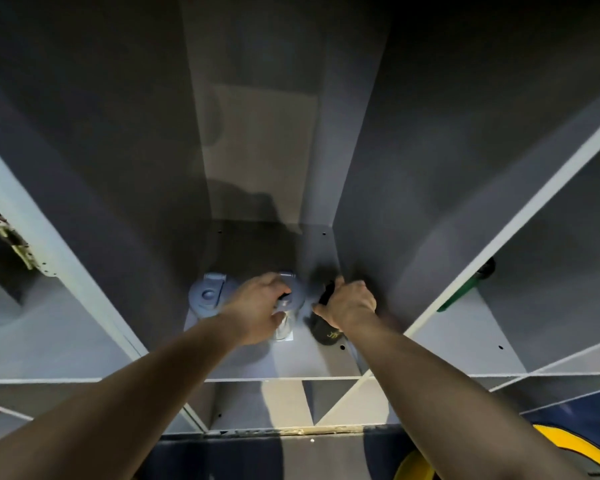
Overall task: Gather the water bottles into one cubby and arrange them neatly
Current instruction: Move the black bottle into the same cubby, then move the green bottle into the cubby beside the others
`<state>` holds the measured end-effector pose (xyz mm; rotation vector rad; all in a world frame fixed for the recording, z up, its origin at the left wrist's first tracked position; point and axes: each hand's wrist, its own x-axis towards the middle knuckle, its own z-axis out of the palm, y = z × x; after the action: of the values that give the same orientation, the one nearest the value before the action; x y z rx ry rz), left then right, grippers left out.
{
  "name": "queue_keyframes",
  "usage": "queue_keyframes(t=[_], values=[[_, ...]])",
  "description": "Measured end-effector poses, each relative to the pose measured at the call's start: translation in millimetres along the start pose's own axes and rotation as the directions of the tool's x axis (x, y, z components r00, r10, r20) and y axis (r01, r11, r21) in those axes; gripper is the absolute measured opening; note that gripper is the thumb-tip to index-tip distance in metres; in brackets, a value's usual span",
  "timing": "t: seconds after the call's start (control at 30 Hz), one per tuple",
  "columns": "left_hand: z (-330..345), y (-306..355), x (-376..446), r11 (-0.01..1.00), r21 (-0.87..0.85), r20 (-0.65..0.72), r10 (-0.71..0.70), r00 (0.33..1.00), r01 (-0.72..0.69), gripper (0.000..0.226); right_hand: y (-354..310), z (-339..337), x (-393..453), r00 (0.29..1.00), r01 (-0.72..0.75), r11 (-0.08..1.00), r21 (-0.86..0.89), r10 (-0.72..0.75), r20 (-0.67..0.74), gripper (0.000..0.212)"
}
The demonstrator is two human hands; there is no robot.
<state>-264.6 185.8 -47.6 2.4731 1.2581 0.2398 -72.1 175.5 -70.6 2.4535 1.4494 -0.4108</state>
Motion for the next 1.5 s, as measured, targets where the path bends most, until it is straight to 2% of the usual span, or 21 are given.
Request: queue_keyframes(t=[0.17,0.27,0.37,0.47,0.77,0.93,1.03,1.13,1.2,1.4,1.5], values=[[5,0,-3,0.999,0.033,0.047,0.000,0.999,-0.001,0.051,0,0,8,1.000,-0.017,0.999,0.027,0.017,-0.018,0.093],[4,-1,-4,1.000,0.010,0.055,-0.002,0.998,0.001,0.052,2,-5,10,0.999,-0.026,0.999,0.038,0.025,0.026,0.096],[0,1,-4,1.000,0.012,0.076,0.001,0.997,-0.002,0.053,10,-10,7,0.992,0.083,0.996,-0.028,-0.080,0.098,0.091],[0,3,-5,1.000,0.008,0.078,-0.008,0.997,0.008,0.052,19,-8,2,0.973,0.185,0.980,-0.070,-0.172,0.155,0.098],[3,1,-5,1.000,-0.001,0.096,-0.013,0.995,0.013,0.053,28,4,5,0.967,0.245,0.969,-0.003,-0.244,0.069,0.094],[0,6,-3,0.998,0.068,0.100,-0.012,0.995,0.005,0.056,32,5,-13,0.963,0.267,0.964,-0.010,-0.267,0.034,0.111],[-6,22,-2,0.995,0.094,0.062,0.021,0.998,-0.027,0.047,43,-8,-42,0.931,0.352,0.933,0.072,-0.342,-0.128,0.095],[-20,57,-1,0.990,0.079,0.118,0.106,0.987,-0.116,0.030,62,-31,-80,0.878,0.457,0.880,0.127,-0.423,-0.225,0.066],[-29,85,-1,0.977,0.086,0.132,0.181,0.975,-0.193,0.027,78,-48,-110,0.851,0.492,0.863,0.116,-0.449,-0.272,0.049],[-54,173,-18,0.935,0.067,0.166,0.333,0.928,-0.348,0.027,149,-75,-188,0.838,0.453,0.885,0.112,-0.379,-0.392,0.024],[-48,213,-31,0.919,-0.033,0.181,0.391,0.902,-0.392,0.026,198,-73,-206,0.855,0.386,0.909,0.155,-0.290,-0.430,0.020]])
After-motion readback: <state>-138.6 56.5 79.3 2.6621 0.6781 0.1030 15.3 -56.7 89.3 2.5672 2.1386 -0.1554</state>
